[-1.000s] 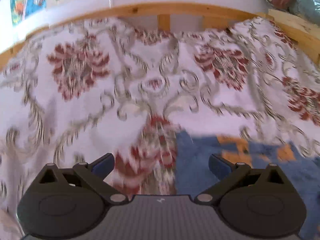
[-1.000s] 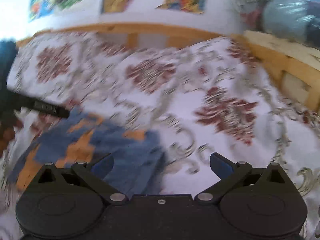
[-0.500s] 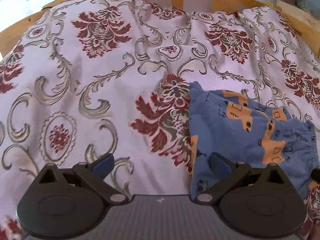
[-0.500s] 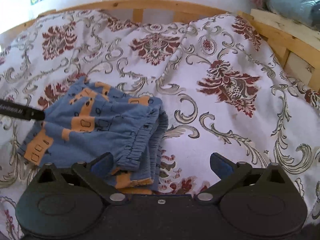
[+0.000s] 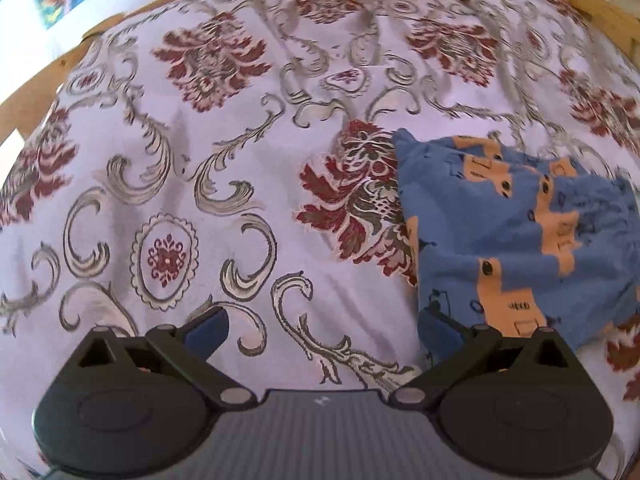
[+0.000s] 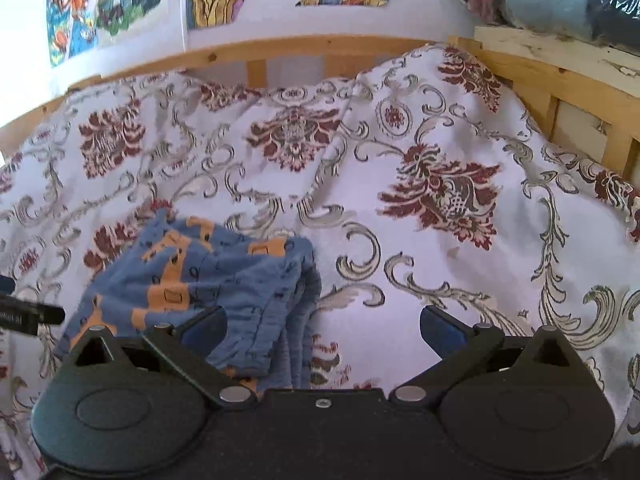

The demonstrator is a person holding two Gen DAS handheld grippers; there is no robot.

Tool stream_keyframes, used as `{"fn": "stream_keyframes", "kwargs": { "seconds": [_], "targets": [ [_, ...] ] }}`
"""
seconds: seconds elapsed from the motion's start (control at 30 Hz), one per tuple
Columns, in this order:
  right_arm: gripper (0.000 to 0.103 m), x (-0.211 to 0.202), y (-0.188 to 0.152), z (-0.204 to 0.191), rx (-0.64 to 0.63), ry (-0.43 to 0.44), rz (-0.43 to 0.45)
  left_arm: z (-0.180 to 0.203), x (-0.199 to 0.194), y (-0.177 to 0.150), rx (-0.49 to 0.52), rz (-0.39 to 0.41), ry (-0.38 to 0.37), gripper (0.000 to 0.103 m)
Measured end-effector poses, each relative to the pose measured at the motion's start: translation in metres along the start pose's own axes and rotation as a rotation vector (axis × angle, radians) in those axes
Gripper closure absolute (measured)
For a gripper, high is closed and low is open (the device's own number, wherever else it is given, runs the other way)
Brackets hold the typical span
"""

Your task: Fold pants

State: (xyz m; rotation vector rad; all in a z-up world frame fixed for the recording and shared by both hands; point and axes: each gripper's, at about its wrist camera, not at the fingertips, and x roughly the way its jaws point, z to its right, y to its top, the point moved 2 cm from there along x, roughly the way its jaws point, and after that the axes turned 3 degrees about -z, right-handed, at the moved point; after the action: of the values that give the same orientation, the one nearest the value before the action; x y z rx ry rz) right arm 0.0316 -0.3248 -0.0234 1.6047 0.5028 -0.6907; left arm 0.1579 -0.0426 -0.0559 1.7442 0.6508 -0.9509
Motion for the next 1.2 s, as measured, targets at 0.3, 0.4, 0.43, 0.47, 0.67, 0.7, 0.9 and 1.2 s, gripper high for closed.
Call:
{"fn": "stream_keyframes", "kwargs": {
  "seconds": [0.3, 0.4, 0.43, 0.47, 0.67, 0.7, 0.9, 1.2],
  "targets": [
    [0.001, 0.005, -0.001, 0.008, 0.042, 0.089, -0.102, -0.004, -0.012, 0.005, 0.117, -0.002, -0.081, 0.0],
    [0.001, 0.002, -0.001, 0.01, 0.06, 0.164, -0.15, -0.008, -0.016, 0.006, 0.129, -0.01, -0.168, 0.0],
    [0.001, 0.0, -0.002, 0.01, 0.069, 0.195, -0.163, -0.01, -0.017, 0.006, 0.126, -0.013, -0.203, 0.0],
    [0.001, -0.003, -0.003, 0.012, 0.08, 0.235, -0.176, -0.011, -0.018, 0.005, 0.116, -0.016, -0.239, 0.0],
    [0.001, -0.007, -0.007, 0.021, 0.176, 0.415, -0.276, -0.011, -0.016, 0.0, -0.012, -0.045, -0.401, 0.0],
    [0.001, -0.006, -0.006, 0.023, 0.192, 0.43, -0.285, -0.009, -0.015, 0.0, -0.014, -0.05, -0.406, 0.0],
    [0.001, 0.011, -0.001, 0.034, 0.203, 0.417, -0.318, 0.004, -0.005, 0.0, 0.038, -0.042, -0.356, 0.0],
    [0.001, 0.024, -0.005, 0.041, 0.25, 0.464, -0.381, 0.008, -0.002, -0.005, 0.049, -0.068, -0.356, 0.0]
  ]
}}
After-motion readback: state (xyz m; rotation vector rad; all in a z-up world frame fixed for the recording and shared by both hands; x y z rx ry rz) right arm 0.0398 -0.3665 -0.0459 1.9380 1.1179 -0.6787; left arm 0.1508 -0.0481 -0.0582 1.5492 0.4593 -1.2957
